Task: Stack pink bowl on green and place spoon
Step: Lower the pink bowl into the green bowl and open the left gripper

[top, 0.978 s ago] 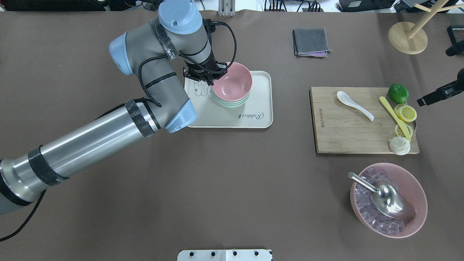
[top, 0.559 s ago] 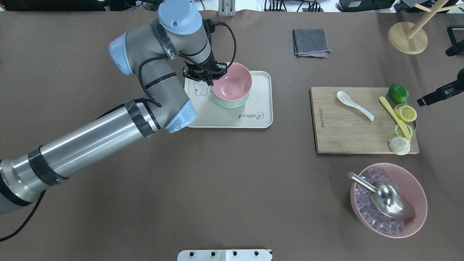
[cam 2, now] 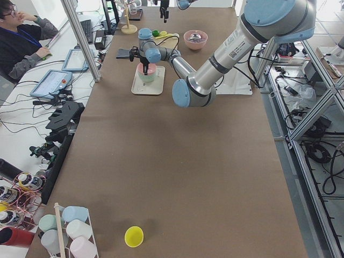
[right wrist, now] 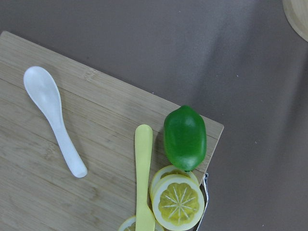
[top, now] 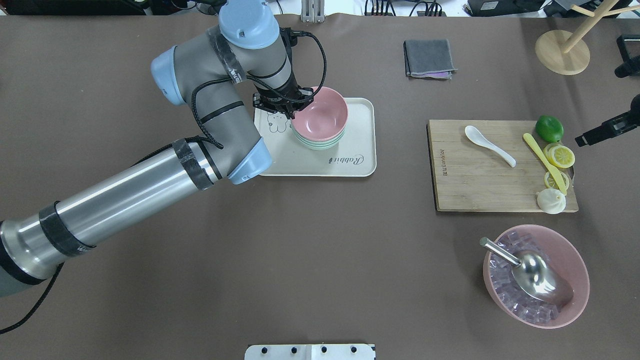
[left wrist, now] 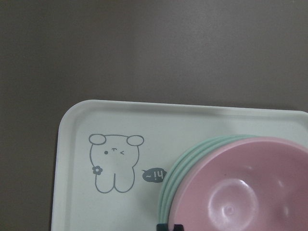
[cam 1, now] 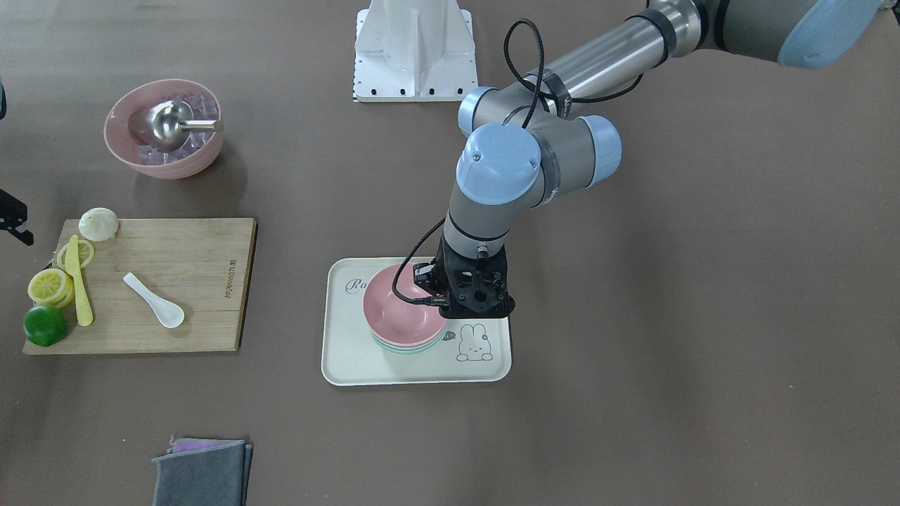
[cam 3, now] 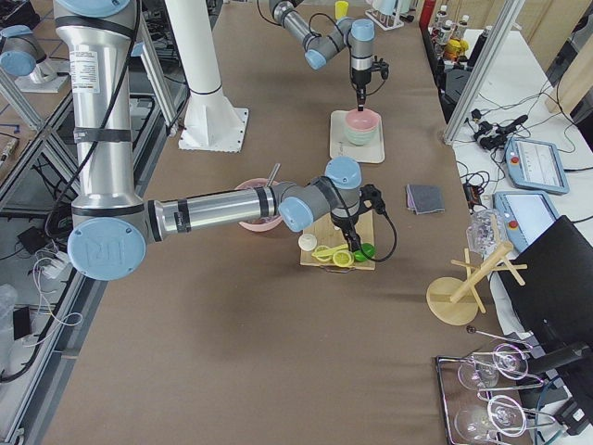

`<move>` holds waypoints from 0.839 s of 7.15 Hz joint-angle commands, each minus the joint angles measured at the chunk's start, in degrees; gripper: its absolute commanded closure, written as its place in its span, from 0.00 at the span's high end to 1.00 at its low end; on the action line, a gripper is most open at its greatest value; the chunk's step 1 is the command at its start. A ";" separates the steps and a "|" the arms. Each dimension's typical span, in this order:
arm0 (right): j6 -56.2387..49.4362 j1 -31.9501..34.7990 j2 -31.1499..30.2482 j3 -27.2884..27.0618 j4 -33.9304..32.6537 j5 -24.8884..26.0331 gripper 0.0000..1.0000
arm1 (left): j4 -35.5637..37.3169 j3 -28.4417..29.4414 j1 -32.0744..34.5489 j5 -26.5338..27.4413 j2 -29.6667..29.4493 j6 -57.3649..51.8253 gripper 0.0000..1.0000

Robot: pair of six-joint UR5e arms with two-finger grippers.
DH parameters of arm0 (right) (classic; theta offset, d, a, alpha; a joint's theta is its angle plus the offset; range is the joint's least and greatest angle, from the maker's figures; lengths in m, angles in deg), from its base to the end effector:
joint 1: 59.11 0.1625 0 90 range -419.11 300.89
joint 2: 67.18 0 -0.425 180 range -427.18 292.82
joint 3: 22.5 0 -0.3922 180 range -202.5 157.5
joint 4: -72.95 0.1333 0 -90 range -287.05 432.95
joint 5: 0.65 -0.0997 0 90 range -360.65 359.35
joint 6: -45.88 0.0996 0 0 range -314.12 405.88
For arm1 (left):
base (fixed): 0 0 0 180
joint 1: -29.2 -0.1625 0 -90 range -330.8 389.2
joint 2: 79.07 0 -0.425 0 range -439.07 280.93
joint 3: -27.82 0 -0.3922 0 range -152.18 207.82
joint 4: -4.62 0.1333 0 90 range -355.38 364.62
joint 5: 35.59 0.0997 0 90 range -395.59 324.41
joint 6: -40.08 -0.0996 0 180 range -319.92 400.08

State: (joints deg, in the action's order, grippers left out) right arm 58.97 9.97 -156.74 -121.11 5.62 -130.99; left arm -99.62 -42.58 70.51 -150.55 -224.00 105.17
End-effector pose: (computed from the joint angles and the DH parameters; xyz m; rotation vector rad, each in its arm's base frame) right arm -0.1197 -0.5059 0.5380 0.3075 -0.8132 -0.3228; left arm 0.5416 -0.5975 0.1626 0.1230 0.9345 -0.0763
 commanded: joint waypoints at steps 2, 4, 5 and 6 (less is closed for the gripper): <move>0.00 0.00 0.09 0.00 0.00 0.00 1.00 | -8.82 -0.35 0.08 0.00 3.49 -0.22 0.97; 0.00 0.00 0.09 0.00 0.00 0.09 1.00 | -10.82 -0.79 1.13 -0.52 4.83 -0.57 0.98; 0.00 0.00 0.09 0.00 -0.09 0.09 1.00 | -10.64 -1.84 2.53 -1.40 5.36 -0.66 0.98; 0.00 -0.09 0.17 0.00 0.00 0.09 1.00 | -10.29 -3.07 5.42 -7.85 6.93 -4.84 0.98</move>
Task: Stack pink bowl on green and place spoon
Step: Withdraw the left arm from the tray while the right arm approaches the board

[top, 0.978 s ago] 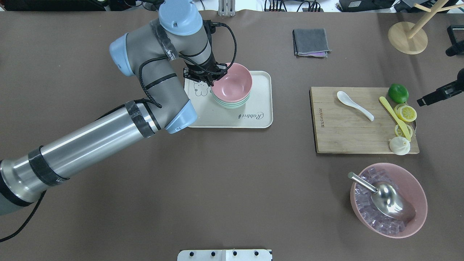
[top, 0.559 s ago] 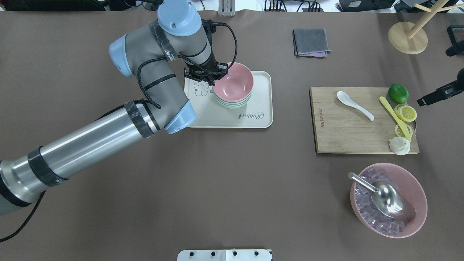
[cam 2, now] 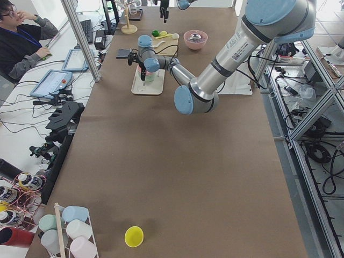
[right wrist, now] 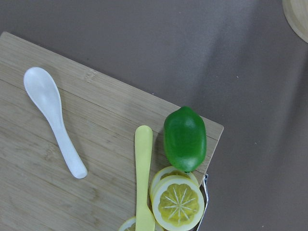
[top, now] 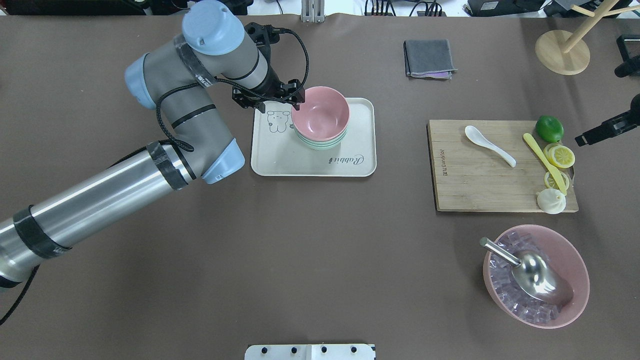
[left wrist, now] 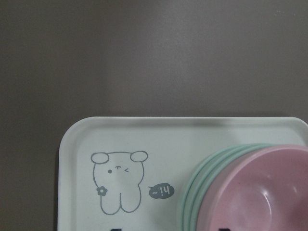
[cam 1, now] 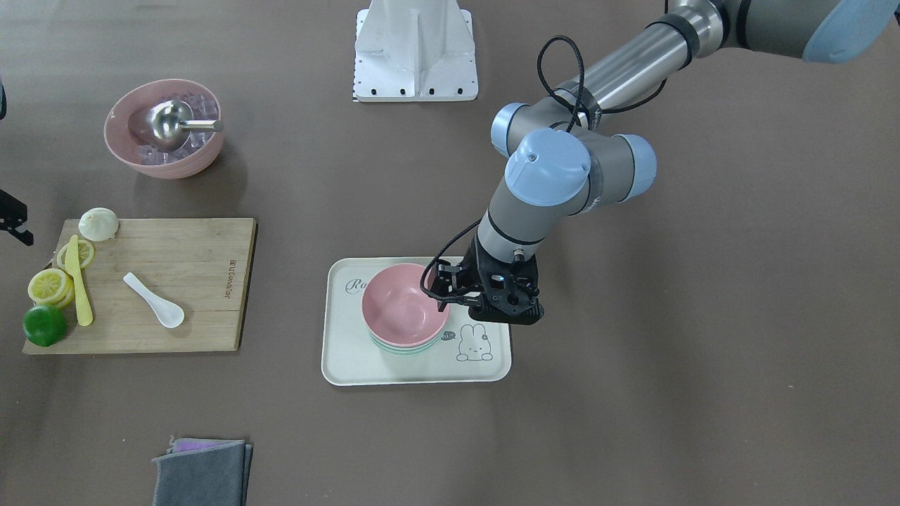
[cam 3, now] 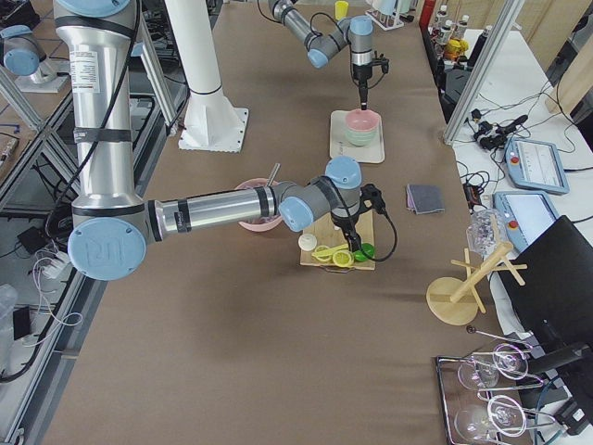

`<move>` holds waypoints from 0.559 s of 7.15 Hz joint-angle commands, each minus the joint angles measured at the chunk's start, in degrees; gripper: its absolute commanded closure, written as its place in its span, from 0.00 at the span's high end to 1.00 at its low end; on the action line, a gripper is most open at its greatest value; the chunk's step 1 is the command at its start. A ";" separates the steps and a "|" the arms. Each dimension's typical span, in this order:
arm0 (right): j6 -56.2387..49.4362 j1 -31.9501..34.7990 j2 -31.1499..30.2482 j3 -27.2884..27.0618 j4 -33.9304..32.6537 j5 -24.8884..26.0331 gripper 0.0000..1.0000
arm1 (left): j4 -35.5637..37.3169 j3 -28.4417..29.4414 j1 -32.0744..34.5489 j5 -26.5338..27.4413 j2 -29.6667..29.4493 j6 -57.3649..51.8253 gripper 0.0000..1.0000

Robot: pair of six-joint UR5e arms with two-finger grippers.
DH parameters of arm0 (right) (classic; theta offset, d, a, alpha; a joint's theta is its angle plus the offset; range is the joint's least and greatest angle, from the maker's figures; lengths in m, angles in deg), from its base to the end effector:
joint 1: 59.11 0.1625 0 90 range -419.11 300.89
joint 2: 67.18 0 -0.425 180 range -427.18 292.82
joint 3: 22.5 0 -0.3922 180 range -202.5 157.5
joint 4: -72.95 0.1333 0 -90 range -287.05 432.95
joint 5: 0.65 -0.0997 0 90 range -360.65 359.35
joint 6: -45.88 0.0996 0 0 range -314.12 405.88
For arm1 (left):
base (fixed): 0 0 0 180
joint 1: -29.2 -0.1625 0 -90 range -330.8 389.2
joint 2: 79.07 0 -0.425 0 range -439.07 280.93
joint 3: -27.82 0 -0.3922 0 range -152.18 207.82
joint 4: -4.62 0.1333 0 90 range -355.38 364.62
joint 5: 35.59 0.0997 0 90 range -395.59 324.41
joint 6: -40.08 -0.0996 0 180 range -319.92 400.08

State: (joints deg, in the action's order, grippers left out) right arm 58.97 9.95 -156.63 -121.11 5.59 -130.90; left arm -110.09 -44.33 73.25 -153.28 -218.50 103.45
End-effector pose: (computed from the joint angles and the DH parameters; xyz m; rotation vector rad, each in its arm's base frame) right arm -0.1200 -0.5066 0.5371 0.3092 -0.8122 -0.3232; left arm 0.5042 -0.6088 0.1995 0.1945 1.0391 -0.0379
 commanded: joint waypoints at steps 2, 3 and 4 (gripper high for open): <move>0.09 -0.33 0.07 0.09 -0.05 0.00 1.00 | 0.18 -7.36 8.65 -13.15 10.10 -9.89 0.98; 0.09 -0.59 0.41 0.17 -0.05 0.09 1.00 | 0.18 -9.31 12.68 -16.66 14.67 -14.98 0.98; 0.44 -0.95 0.50 0.18 -0.05 0.09 1.00 | 0.27 -10.11 17.16 -20.09 18.46 -21.12 0.98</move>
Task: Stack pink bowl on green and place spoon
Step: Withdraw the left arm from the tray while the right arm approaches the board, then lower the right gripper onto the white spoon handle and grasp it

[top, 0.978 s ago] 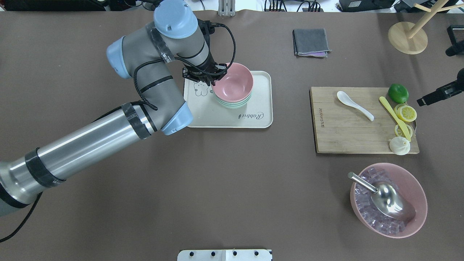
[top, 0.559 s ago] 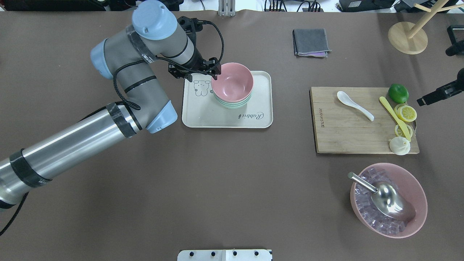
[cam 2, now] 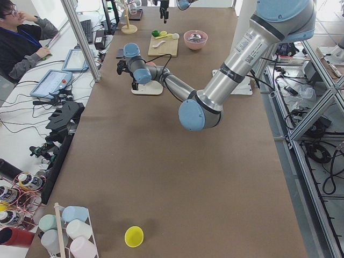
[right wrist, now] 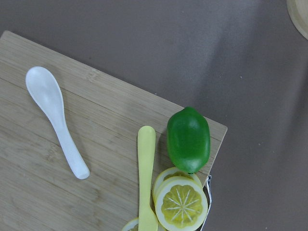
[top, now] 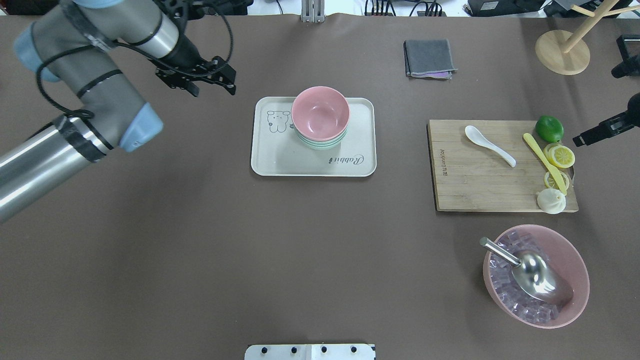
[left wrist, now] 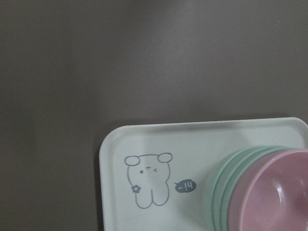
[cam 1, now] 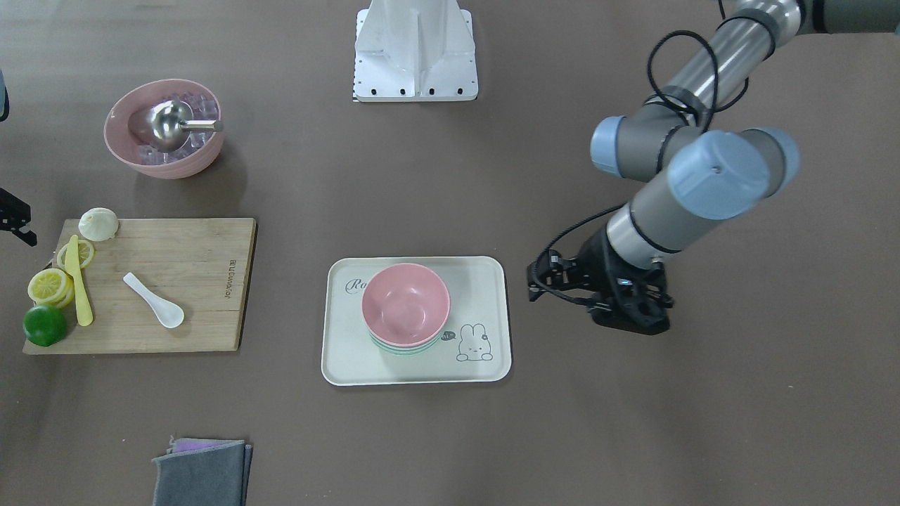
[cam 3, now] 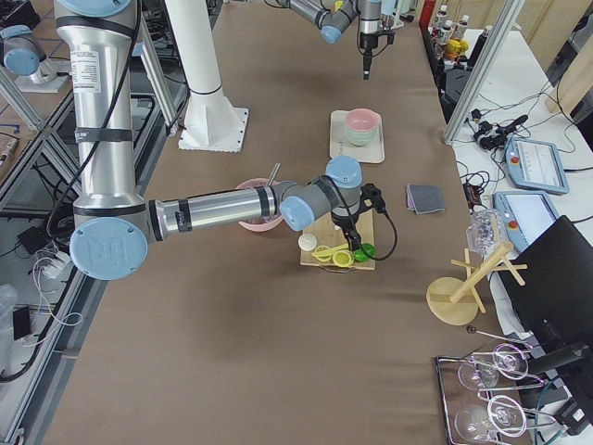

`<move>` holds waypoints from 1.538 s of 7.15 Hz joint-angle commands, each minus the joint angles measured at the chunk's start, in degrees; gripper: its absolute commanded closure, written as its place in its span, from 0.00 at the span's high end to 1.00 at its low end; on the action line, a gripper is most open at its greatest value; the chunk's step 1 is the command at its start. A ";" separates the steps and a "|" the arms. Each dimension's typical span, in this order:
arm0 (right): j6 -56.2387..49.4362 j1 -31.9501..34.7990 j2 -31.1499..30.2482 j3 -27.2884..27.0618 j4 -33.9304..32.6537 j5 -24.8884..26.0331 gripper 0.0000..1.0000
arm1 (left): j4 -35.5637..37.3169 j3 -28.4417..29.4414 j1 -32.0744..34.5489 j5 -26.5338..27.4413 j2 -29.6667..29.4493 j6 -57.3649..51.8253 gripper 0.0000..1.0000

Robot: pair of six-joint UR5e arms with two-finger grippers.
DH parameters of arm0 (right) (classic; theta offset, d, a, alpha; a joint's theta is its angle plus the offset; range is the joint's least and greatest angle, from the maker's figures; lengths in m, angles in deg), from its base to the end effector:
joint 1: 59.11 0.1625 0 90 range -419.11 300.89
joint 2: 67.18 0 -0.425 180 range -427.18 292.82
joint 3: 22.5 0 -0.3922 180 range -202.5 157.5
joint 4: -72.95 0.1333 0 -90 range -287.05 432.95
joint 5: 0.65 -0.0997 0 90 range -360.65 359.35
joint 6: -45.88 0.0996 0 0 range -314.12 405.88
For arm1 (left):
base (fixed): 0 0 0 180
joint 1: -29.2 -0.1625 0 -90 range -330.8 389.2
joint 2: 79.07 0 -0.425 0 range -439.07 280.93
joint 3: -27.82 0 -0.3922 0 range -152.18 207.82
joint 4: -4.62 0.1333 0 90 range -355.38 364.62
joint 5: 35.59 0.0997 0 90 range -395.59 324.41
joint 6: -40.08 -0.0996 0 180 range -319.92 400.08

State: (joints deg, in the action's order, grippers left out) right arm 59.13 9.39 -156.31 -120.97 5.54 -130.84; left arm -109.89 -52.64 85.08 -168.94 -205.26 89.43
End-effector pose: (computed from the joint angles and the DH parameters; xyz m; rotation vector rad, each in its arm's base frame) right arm -0.1257 -0.5075 0.5356 0.3067 -0.8138 -0.3302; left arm 0.3504 -0.6328 0.2974 0.1635 1.0855 0.0989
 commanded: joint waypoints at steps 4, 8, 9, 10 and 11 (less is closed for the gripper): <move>2.92 -1.71 1.41 -0.14 0.00 1.96 1.00 | 9.07 -3.83 19.58 -6.84 20.96 -39.40 0.98; 3.79 -2.23 2.37 0.03 0.00 2.14 1.00 | 23.18 -4.80 32.87 -6.14 30.72 -60.67 0.98; 3.19 -3.72 4.47 0.56 0.00 4.23 1.00 | 23.02 -5.84 32.98 -6.05 32.66 -62.51 0.98; 2.92 -6.86 5.97 0.56 0.00 8.77 1.00 | 22.93 -6.03 32.98 -6.05 32.76 -62.53 0.98; 2.83 -10.20 7.38 0.91 0.00 12.12 1.00 | 22.93 -6.38 33.07 -5.96 32.85 -62.53 0.98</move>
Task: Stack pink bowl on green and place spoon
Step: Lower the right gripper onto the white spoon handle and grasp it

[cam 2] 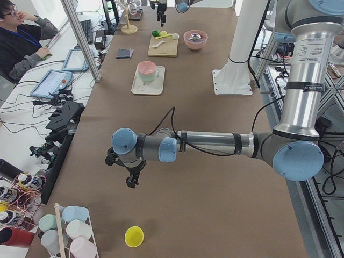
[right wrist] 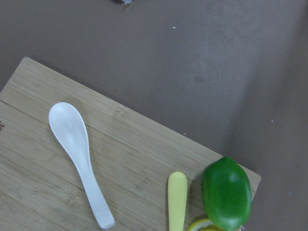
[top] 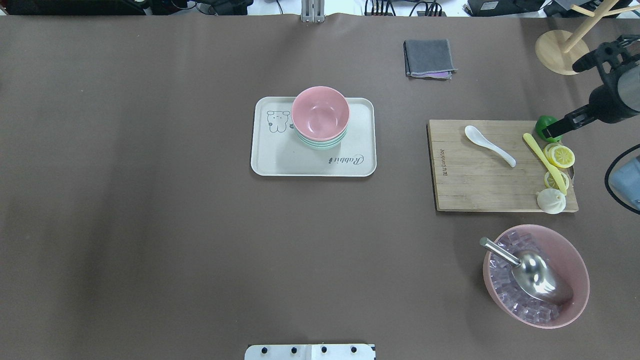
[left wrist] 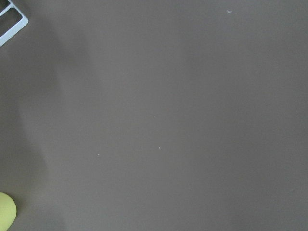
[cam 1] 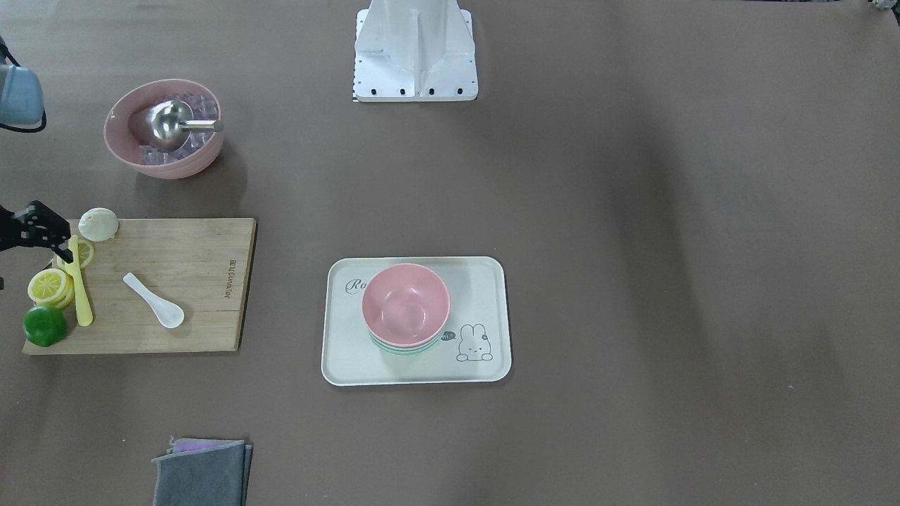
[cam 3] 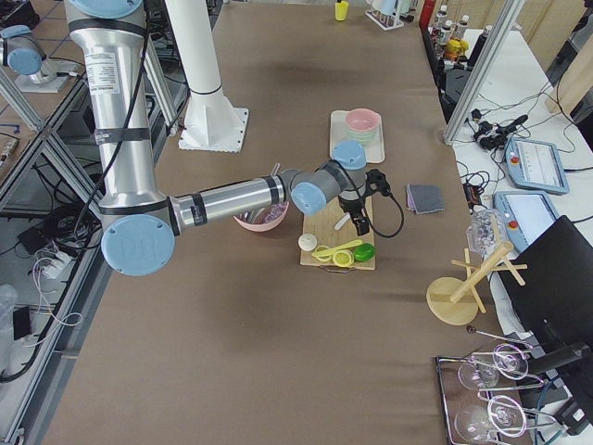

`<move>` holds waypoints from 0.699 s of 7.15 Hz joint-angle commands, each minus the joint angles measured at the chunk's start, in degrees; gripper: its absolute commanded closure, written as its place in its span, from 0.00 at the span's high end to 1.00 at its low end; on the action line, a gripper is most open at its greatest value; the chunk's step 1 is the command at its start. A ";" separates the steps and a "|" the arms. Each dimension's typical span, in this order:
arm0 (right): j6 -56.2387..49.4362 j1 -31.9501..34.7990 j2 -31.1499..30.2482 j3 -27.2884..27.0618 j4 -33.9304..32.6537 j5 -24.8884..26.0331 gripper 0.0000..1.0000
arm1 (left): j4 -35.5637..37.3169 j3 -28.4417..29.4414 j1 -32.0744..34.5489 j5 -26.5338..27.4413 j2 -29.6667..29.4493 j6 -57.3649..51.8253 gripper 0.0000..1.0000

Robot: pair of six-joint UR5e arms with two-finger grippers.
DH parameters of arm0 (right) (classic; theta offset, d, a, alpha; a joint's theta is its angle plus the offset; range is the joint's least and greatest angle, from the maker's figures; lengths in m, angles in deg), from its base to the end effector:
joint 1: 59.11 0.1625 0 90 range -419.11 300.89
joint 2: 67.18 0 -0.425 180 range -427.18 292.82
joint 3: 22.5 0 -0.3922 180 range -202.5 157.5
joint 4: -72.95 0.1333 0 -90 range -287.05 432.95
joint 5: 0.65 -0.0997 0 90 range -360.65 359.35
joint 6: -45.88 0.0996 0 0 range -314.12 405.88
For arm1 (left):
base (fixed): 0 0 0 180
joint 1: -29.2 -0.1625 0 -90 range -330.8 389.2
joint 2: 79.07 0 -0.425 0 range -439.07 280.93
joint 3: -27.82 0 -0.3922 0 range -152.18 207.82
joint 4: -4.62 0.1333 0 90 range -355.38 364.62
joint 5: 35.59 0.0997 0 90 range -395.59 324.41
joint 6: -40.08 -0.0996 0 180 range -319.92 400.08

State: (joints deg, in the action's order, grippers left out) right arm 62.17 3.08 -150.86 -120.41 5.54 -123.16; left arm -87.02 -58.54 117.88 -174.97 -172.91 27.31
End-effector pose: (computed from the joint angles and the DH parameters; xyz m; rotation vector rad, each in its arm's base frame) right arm -0.1894 -0.5300 0.4960 0.3755 -0.7456 -0.3715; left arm -0.0456 -0.5236 0.6468 0.1162 0.8568 0.2443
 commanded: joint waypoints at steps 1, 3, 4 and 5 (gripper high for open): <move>-0.91 -6.97 2.38 1.05 0.09 5.52 1.00 | -0.12 -0.65 0.26 -0.01 0.59 -0.41 0.98; -1.71 -11.55 2.64 2.11 0.17 6.75 0.99 | -0.04 -1.18 0.26 0.08 0.76 -0.41 0.98; -3.01 -12.35 4.12 3.33 0.17 7.45 0.98 | -0.12 -1.18 0.26 -0.01 1.11 -0.41 0.98; -4.24 -12.27 5.36 4.56 0.17 7.37 0.94 | -0.12 -1.35 0.26 0.08 1.20 -0.41 0.98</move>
State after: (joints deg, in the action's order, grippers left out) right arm 59.36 -8.53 -146.99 -117.29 5.69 -116.09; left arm -87.12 -59.72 118.14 -174.94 -171.90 26.90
